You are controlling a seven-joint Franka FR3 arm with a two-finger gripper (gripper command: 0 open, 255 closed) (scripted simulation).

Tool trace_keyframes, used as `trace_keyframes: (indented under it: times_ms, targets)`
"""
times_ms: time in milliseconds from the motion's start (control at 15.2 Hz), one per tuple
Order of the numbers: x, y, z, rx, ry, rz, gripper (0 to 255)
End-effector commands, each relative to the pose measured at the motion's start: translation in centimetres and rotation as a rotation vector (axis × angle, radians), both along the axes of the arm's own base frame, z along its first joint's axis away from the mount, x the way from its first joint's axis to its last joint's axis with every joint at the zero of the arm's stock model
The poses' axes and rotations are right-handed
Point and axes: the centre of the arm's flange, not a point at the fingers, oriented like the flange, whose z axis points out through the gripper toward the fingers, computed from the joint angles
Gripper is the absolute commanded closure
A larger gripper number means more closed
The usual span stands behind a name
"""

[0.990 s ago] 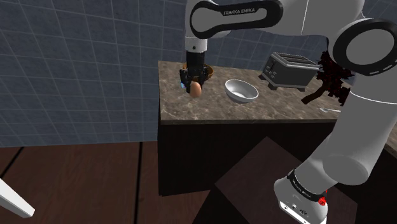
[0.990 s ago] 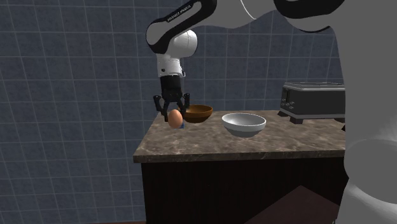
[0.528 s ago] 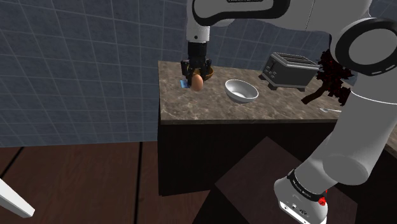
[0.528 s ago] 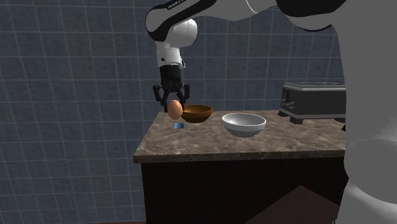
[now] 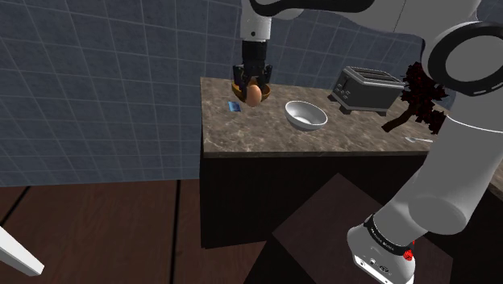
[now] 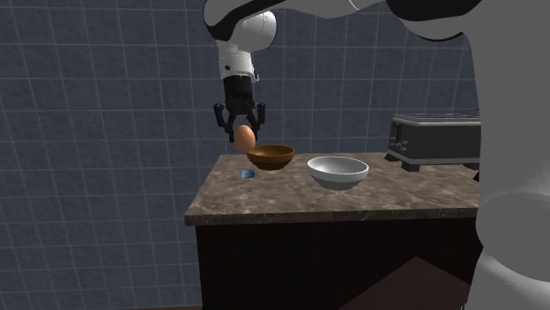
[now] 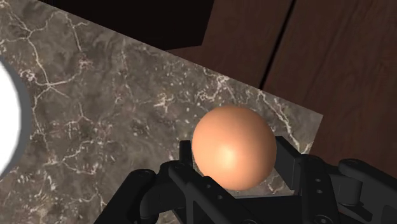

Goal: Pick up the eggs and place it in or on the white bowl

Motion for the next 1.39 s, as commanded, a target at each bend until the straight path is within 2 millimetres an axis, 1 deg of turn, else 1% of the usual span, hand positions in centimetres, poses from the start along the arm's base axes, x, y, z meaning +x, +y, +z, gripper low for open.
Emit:
trace_keyframes:
  times_ms: [0, 1320]
  targets:
    - [-0.3, -1.9, 0.2, 0.000, 0.000, 0.000, 255]
    - [-5.9, -27.7, 0.7, 0.000, 0.000, 0.000, 255]
